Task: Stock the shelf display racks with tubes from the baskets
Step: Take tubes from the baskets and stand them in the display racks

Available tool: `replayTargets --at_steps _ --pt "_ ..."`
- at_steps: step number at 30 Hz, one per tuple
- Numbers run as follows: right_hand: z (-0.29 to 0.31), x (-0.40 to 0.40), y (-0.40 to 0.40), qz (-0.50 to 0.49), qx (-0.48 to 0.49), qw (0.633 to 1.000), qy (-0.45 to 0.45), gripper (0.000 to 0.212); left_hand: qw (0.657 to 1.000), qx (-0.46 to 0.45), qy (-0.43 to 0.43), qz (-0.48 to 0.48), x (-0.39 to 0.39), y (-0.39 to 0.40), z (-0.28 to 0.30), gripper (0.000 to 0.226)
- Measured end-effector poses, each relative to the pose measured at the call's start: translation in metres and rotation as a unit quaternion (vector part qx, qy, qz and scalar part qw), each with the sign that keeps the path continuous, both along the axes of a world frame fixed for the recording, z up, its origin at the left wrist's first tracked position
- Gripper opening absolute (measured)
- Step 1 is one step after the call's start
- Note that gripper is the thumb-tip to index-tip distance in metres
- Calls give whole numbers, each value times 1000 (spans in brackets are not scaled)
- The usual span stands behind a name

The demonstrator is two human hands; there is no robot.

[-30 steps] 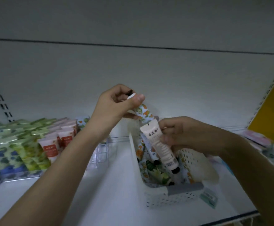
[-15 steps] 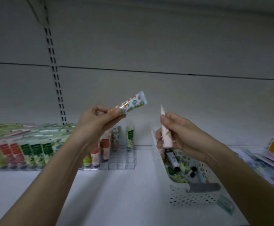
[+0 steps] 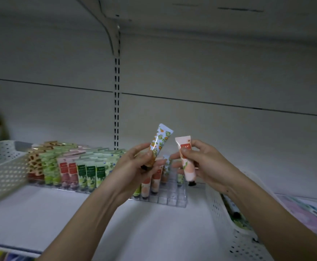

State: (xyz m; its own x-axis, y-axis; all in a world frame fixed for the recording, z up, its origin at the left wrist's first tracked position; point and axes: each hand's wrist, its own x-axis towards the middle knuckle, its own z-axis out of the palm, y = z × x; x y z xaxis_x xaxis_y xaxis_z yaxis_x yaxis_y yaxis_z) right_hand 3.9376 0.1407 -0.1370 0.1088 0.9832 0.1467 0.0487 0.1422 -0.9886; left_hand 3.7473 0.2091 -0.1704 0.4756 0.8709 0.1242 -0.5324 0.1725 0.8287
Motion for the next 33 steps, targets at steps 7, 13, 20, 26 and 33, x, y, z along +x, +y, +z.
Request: replayTargets --at_steps 7,13,20,26,33 --pt "-6 -7 21 -101 66 979 -163 10 996 33 79 -14 -14 1 13 34" --pt "-21 -10 43 -117 26 959 -258 13 992 35 111 43 -22 15 11 9" --pt "-31 -20 58 -125 12 920 -371 13 965 150 197 87 -29 24 6 32" --pt "-29 -25 62 -100 12 906 -410 16 971 143 157 105 -28 31 16 46" --pt "-32 -28 67 -103 33 895 -432 14 968 142 159 135 -15 44 21 20"
